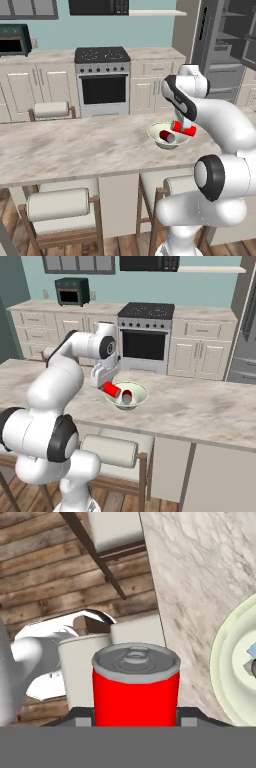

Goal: Open the fridge, grab two sodas, and place both sodas inside the bowl with ice on the dining counter.

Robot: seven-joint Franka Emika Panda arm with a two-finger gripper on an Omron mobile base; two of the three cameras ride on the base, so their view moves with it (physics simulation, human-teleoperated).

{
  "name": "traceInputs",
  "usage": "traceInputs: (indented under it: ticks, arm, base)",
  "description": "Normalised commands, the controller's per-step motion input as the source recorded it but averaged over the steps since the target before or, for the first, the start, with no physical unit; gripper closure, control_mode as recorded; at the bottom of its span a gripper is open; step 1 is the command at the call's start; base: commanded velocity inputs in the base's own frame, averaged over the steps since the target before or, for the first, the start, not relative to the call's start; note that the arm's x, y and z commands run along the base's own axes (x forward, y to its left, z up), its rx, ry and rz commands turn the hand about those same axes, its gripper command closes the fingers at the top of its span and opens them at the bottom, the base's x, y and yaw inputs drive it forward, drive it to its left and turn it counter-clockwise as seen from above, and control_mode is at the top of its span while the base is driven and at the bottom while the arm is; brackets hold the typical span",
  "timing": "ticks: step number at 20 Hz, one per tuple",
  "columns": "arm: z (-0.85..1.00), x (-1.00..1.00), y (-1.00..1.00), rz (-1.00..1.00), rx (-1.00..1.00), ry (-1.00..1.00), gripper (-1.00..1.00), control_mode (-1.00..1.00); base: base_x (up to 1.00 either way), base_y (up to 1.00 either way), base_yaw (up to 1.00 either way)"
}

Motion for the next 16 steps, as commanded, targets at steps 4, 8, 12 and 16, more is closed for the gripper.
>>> traceInputs:
  ticks: [4, 8, 12, 16]
  arm:
    - [-0.25, 0.22, -0.15, 0.1, 0.0, 0.02, 1.0, -1.0]
    - [-0.23, 0.19, -0.11, 0.08, 0.0, 0.01, 1.0, -1.0]
    - [-0.14, 0.24, -0.02, 0.04, 0.0, 0.0, 1.0, -1.0]
    - [-0.09, 0.28, 0.0, 0.0, 0.0, 0.0, 1.0, -1.0]
  base:
    - [0.0, 0.0, 0.0]
    - [0.0, 0.0, 0.0]
    - [0.0, 0.0, 0.0]
    - [0.0, 0.0, 0.0]
